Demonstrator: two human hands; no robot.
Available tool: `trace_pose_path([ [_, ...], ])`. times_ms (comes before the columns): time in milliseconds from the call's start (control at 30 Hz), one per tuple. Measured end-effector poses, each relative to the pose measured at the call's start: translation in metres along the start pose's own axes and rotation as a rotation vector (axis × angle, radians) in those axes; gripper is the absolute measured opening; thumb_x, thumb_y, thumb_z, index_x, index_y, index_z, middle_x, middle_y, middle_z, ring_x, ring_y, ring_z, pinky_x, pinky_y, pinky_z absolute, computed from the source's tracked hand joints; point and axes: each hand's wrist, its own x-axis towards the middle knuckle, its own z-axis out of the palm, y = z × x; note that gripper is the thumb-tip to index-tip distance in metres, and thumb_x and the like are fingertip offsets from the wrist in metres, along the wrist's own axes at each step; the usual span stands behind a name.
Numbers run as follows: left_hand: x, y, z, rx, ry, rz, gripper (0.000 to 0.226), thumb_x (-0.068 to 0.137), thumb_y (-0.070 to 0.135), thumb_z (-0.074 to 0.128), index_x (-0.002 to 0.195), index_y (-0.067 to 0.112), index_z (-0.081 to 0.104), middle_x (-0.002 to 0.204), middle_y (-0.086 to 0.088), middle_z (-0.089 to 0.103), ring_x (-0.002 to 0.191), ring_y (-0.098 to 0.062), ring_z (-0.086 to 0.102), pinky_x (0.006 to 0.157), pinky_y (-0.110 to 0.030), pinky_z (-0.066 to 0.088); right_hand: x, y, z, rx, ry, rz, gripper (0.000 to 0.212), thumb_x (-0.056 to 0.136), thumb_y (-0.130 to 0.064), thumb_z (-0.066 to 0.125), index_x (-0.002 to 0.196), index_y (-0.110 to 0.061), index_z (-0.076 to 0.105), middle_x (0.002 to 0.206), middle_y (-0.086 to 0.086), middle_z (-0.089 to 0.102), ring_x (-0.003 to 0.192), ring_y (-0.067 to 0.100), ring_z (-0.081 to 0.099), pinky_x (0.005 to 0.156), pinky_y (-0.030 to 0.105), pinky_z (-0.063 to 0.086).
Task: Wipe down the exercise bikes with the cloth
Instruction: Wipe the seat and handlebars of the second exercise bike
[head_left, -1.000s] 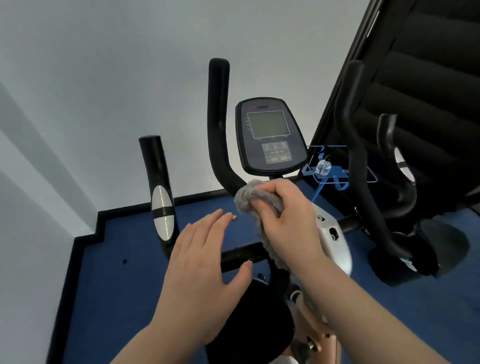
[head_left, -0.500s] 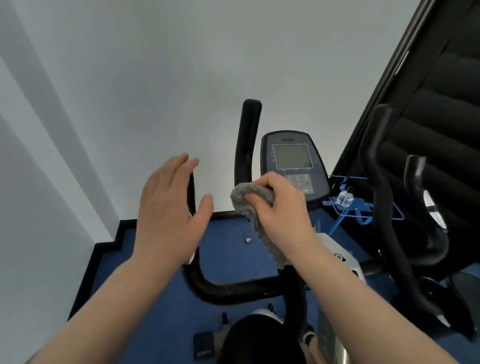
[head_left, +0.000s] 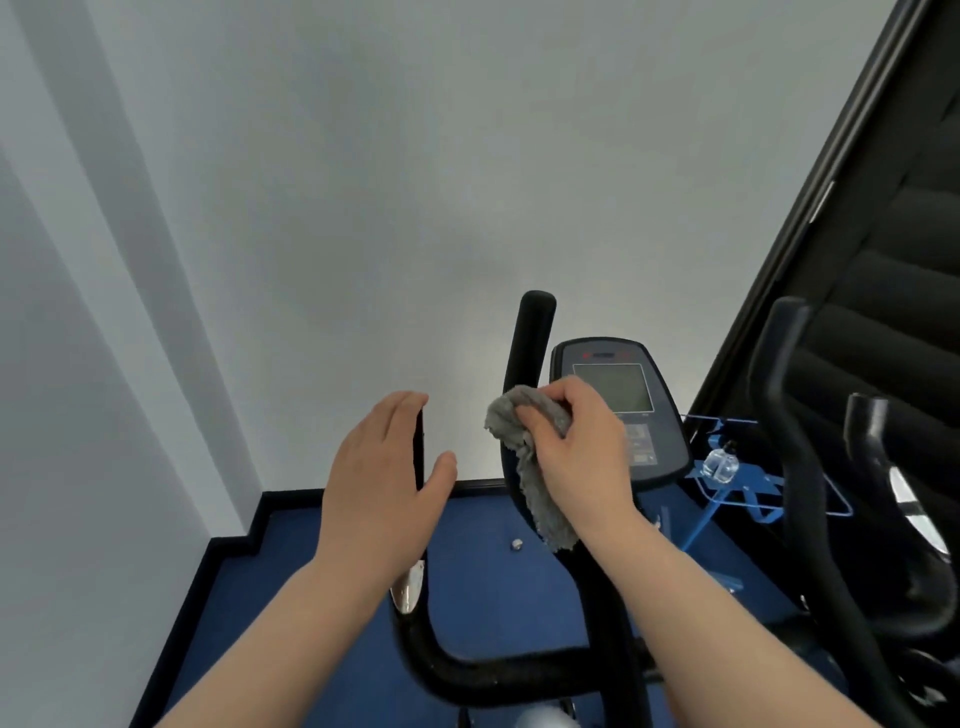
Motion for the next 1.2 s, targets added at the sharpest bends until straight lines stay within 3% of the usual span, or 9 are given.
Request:
trace_pose_path([
  [200, 0.0, -0.001, -0.001, 0.006, 0.002, 0.012, 0.055, 0.09, 0.034, 0.052, 0.141, 0.024, 0.034, 0.146, 0.008, 0.037, 0.133, -0.013, 0.035, 0.112, -0.031, 0.027, -0.023, 0.001, -0.024, 0.001, -0.148, 0.038, 0.01, 0.084, -0.018, 0.069, 0.08, -0.019, 0.06, 0.077, -0.004, 0.066, 0.075, 0.007, 0.062, 0.063, 0.016, 0.05],
  [333, 0.001, -0.004, -0.003, 0.041, -0.009, 0.022, 0.055, 0.089, 0.035, 0.052, 0.141, 0.026, 0.034, 0.146, 0.01, 0.037, 0.132, -0.015, 0.036, 0.11, -0.03, 0.026, 0.026, -0.045, -0.035, 0.006, 0.083, -0.233, 0.003, 0.086, -0.012, 0.065, 0.088, -0.013, 0.063, 0.089, 0.002, 0.063, 0.081, -0.002, 0.057, 0.071, 0.007, 0.042],
  [433, 0.0, -0.006, -0.003, 0.04, -0.022, 0.028, 0.055, 0.09, 0.037, 0.05, 0.141, 0.026, 0.033, 0.146, 0.01, 0.037, 0.131, -0.015, 0.037, 0.111, -0.031, 0.026, 0.062, -0.059, -0.03, -0.17, 0.039, -0.364, 0.018, 0.086, -0.011, 0.062, 0.101, -0.018, 0.069, 0.106, 0.001, 0.06, 0.097, 0.002, 0.055, 0.083, 0.004, 0.035],
  [567, 0.001, -0.008, -0.002, 0.03, -0.014, 0.027, 0.057, 0.087, 0.04, 0.045, 0.141, 0.026, 0.034, 0.145, 0.01, 0.038, 0.131, -0.015, 0.038, 0.11, -0.032, 0.027, 0.058, -0.042, -0.028, -0.013, 0.021, -0.187, 0.018, 0.09, -0.016, 0.059, 0.097, -0.024, 0.073, 0.094, -0.009, 0.07, 0.086, -0.005, 0.063, 0.075, 0.006, 0.044],
  [700, 0.0, -0.008, -0.001, 0.022, -0.013, 0.033, 0.055, 0.09, 0.038, 0.048, 0.142, 0.026, 0.032, 0.146, 0.01, 0.036, 0.131, -0.014, 0.037, 0.109, -0.029, 0.026, 0.038, -0.014, -0.037, 0.065, 0.106, 0.019, 0.021, 0.084, -0.016, 0.068, 0.104, -0.011, 0.073, 0.096, 0.002, 0.075, 0.096, 0.012, 0.068, 0.09, 0.034, 0.054],
  [933, 0.0, -0.009, 0.004, 0.018, 0.005, 0.035, 0.058, 0.084, 0.041, 0.042, 0.138, 0.024, 0.035, 0.142, 0.009, 0.039, 0.123, -0.015, 0.043, 0.103, -0.03, 0.032, 0.038, -0.024, -0.009, 0.227, 0.215, -0.016, 0.011, 0.074, -0.015, 0.078, 0.081, -0.021, 0.074, 0.084, -0.006, 0.072, 0.082, 0.008, 0.067, 0.076, 0.022, 0.052],
  [1033, 0.001, -0.008, 0.007, 0.019, 0.021, 0.041, 0.056, 0.083, 0.04, 0.045, 0.136, 0.023, 0.037, 0.139, 0.007, 0.041, 0.121, -0.016, 0.045, 0.099, -0.03, 0.034, 0.013, -0.006, -0.005, 0.013, 0.08, -0.032, 0.019, 0.075, -0.018, 0.075, 0.07, -0.035, 0.068, 0.078, -0.009, 0.069, 0.079, 0.005, 0.064, 0.075, 0.024, 0.051],
  [1133, 0.001, -0.009, 0.005, 0.023, 0.014, 0.054, 0.056, 0.083, 0.04, 0.045, 0.136, 0.023, 0.038, 0.139, 0.007, 0.041, 0.12, -0.015, 0.045, 0.096, -0.027, 0.031, 0.015, -0.006, -0.031, -0.158, -0.204, 0.036, 0.015, 0.075, -0.018, 0.075, 0.069, -0.032, 0.071, 0.071, -0.01, 0.071, 0.073, 0.006, 0.065, 0.071, 0.028, 0.053],
  [1200, 0.001, -0.01, 0.004, 0.029, 0.007, 0.059, 0.057, 0.083, 0.041, 0.044, 0.137, 0.023, 0.037, 0.14, 0.007, 0.04, 0.12, -0.015, 0.045, 0.097, -0.027, 0.031, 0.027, -0.013, -0.045, -0.19, -0.212, -0.001, 0.009, 0.074, -0.021, 0.077, 0.073, -0.03, 0.073, 0.071, -0.012, 0.071, 0.072, 0.001, 0.064, 0.07, 0.022, 0.051],
])
